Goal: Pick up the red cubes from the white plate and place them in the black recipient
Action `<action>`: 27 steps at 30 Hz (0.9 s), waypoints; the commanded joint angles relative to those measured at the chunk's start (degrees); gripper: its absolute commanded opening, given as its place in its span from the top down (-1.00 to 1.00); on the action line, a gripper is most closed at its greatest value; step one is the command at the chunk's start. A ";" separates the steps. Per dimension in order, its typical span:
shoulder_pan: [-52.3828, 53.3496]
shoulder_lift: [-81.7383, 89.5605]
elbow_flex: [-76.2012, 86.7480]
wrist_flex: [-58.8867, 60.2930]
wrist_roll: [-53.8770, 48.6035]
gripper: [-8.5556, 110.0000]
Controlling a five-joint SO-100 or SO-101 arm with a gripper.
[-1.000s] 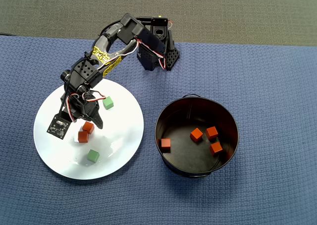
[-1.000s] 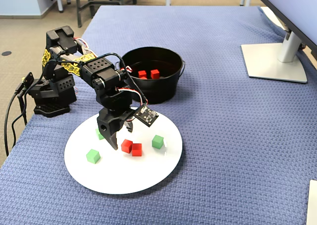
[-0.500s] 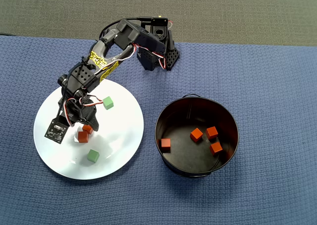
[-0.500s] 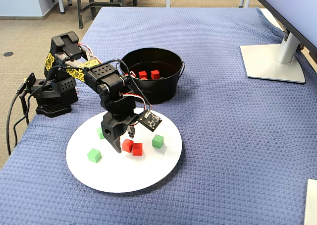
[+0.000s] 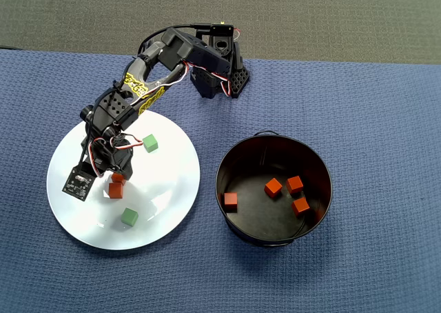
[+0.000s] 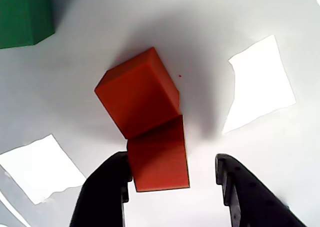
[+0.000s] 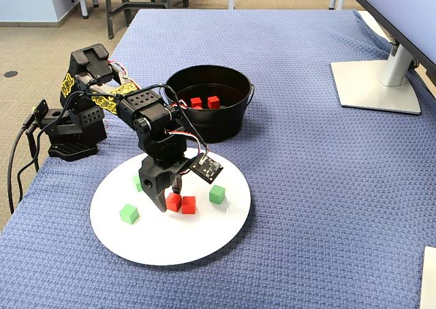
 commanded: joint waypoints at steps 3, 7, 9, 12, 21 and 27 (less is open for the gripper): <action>0.09 0.09 -3.43 -1.05 0.44 0.86; -0.26 0.70 -2.29 -2.64 2.46 0.86; -0.70 2.64 1.41 -8.53 5.45 0.86; -0.79 6.59 6.68 -15.82 9.67 0.86; -4.22 26.46 16.70 -9.23 15.82 0.86; -11.60 37.44 20.65 -8.17 30.15 0.86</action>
